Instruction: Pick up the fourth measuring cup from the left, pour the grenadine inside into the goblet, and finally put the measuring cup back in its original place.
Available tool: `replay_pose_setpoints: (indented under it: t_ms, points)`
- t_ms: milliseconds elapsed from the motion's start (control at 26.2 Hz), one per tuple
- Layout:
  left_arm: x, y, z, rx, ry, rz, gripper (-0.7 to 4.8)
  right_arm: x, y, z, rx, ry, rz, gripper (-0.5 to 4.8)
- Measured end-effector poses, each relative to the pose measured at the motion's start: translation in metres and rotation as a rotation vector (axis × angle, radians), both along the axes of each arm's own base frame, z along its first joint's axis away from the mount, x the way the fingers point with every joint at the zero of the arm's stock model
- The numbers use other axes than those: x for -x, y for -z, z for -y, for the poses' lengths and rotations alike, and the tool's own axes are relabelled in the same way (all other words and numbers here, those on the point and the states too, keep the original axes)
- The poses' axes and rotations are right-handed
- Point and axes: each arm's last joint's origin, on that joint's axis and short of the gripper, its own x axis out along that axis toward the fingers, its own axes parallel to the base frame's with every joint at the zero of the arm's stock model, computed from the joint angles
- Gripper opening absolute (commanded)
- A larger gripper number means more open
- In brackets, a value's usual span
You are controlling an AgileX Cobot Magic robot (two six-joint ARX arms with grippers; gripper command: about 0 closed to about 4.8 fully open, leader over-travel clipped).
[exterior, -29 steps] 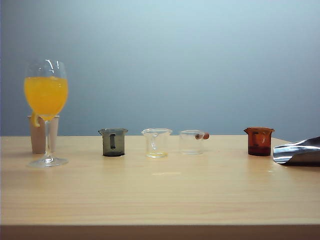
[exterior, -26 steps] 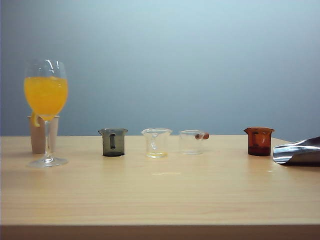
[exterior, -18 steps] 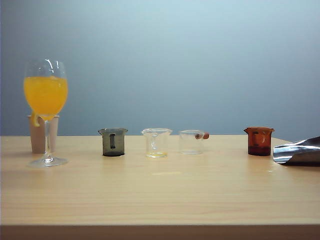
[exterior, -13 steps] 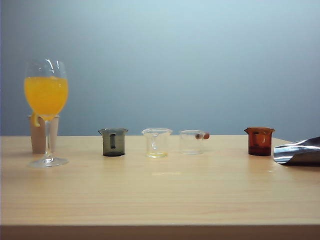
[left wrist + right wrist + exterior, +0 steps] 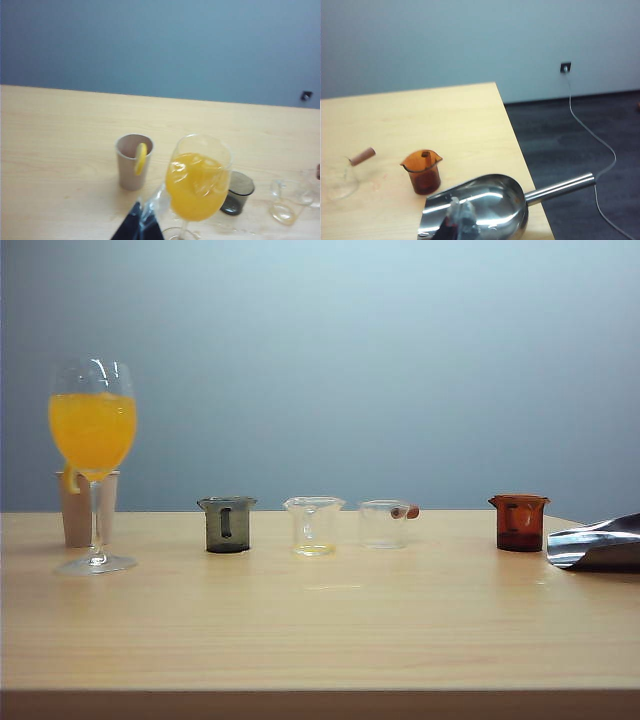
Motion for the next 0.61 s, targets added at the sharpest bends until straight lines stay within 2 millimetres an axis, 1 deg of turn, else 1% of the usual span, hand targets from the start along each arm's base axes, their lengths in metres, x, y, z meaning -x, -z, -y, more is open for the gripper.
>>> replay_pose_setpoints:
  t_ms: [76,153,229,267,305,343,382,611]
  points:
    - [-0.009,-0.011,0.004,-0.004,0.048,-0.013,-0.05,-0.010,-0.001,0.000,-0.003,0.000,-0.030,-0.09]
    - [-0.014,-0.020,0.010,-0.024,0.104,-0.009,-0.05,-0.020,-0.001,0.001,-0.014,0.000,-0.031,-0.09]
    - [-0.020,-0.034,0.025,-0.082,0.222,0.011,-0.05,-0.032,-0.005,0.001,-0.022,0.002,0.019,-0.09]
    - [-0.023,-0.036,0.032,-0.095,0.264,0.006,-0.05,-0.037,-0.007,0.001,-0.022,-0.004,0.032,-0.09]
    - [-0.027,-0.036,0.044,-0.105,0.345,-0.008,-0.05,-0.047,-0.005,-0.003,-0.023,-0.028,0.023,-0.09]
    - [-0.028,-0.034,0.049,-0.111,0.373,-0.020,-0.05,-0.053,-0.002,-0.006,-0.023,-0.048,-0.002,-0.09]
    - [-0.030,-0.031,0.059,-0.122,0.422,-0.044,-0.05,-0.060,0.005,-0.012,-0.023,-0.080,-0.043,-0.09]
    - [-0.033,-0.018,0.086,-0.159,0.519,-0.135,-0.05,-0.090,0.024,-0.044,-0.009,-0.187,-0.101,-0.09]
